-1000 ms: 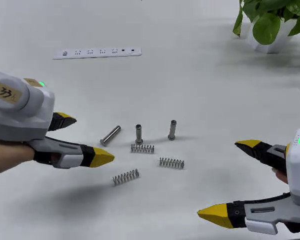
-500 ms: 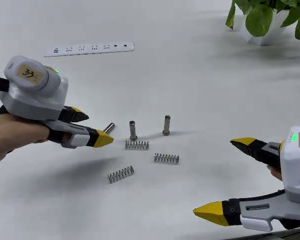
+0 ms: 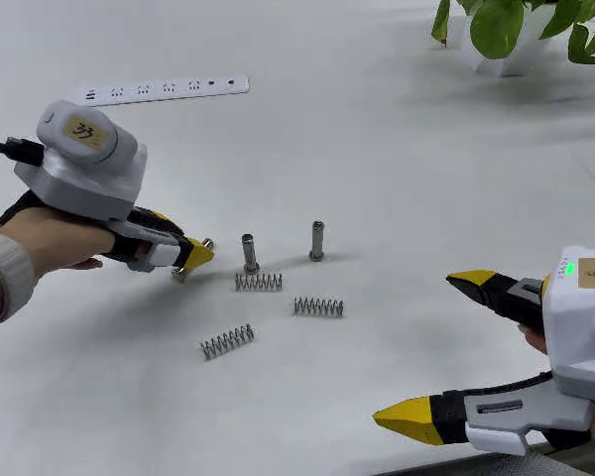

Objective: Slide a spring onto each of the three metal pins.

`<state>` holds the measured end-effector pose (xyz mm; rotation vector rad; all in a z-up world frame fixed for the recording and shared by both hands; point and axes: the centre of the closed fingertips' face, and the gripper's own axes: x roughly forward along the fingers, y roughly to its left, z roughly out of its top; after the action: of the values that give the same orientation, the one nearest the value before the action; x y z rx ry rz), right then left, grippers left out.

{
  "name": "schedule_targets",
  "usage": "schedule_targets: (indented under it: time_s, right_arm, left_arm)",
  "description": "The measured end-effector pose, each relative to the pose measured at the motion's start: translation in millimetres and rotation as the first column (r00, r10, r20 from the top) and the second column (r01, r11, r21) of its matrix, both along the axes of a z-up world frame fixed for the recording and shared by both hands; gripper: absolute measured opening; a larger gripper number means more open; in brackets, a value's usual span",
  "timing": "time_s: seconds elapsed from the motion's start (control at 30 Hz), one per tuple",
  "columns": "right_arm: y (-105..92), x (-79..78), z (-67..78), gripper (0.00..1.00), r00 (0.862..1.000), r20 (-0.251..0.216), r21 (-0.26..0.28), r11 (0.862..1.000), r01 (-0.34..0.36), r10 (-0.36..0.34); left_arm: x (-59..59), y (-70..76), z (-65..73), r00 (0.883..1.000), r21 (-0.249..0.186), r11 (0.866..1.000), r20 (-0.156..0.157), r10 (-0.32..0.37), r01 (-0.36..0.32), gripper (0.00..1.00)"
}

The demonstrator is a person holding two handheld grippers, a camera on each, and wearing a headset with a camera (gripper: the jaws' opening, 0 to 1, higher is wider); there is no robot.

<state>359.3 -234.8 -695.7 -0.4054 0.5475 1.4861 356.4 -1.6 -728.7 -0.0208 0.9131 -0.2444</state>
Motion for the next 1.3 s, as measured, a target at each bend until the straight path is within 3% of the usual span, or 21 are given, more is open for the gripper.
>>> schedule_targets:
  time_s: [0.13,0.43,0.47,0.5,0.53,0.57,0.7,0.87,1.03,1.17,1.3]
  right_arm:
    - [-0.7,-0.5,-0.3,0.99,1.0,-0.004,0.001,1.0,0.005,-0.005]
    - [-1.7,1.9,2.7,0.99,1.0,0.0,0.015,1.0,0.02,-0.02]
    - [-1.7,2.1,3.1,0.99,1.0,0.0,0.017,1.0,0.021,-0.021]
    - [-1.6,2.4,3.6,0.99,1.0,0.001,0.019,1.0,0.022,-0.022]
    - [-1.5,2.6,3.9,0.99,1.0,0.001,0.02,1.0,0.023,-0.024]
    - [-1.3,2.6,4.1,0.99,1.0,0.0,0.023,0.999,0.024,-0.024]
    - [-0.5,1.9,4.2,0.99,1.0,0.001,0.026,0.999,0.022,-0.022]
    - [0.7,0.9,5.2,0.99,1.0,0.003,0.031,0.999,0.02,-0.02]
    - [0.7,0.2,5.7,0.99,1.0,0.003,0.033,0.999,0.022,-0.022]
    - [0.5,-0.4,5.6,0.99,1.0,0.004,0.032,0.999,0.02,-0.021]
    - [-0.3,-0.6,5.7,0.99,1.0,0.005,0.03,0.999,0.021,-0.021]
  left_arm:
    - [4.7,3.0,-6.4,1.0,0.005,1.0,-0.022,0.005,-0.004,0.26]
    - [11.2,5.6,-23.4,0.994,0.023,1.0,-0.112,-0.002,0.005,0.18]
    - [13.9,5.7,-20.7,0.995,0.029,1.0,-0.099,-0.003,0.006,0.17]
    - [11.8,4.0,-21.0,0.993,0.028,1.0,-0.12,0.001,0.002,0.16]
    - [12.5,3.4,-20.1,0.993,0.037,0.999,-0.121,-0.001,0.006,0.16]
    - [10.4,5.4,-20.2,0.989,0.078,0.996,-0.143,-0.026,0.038,0.15]
    - [10.2,3.2,-20.1,0.981,0.125,0.989,-0.19,-0.05,0.075,0.14]
    - [11.1,3.1,-21.7,0.964,0.212,0.966,-0.25,-0.094,0.149,0.13]
    - [12.4,3.4,-23.5,0.95,0.226,0.961,-0.301,-0.085,0.157,0.11]
    - [10.4,2.4,-22.3,0.942,0.221,0.967,-0.331,-0.047,0.125,0.1]
    - [4.9,0.1,-19.6,0.944,0.213,0.972,-0.33,-0.024,0.1,0.09]
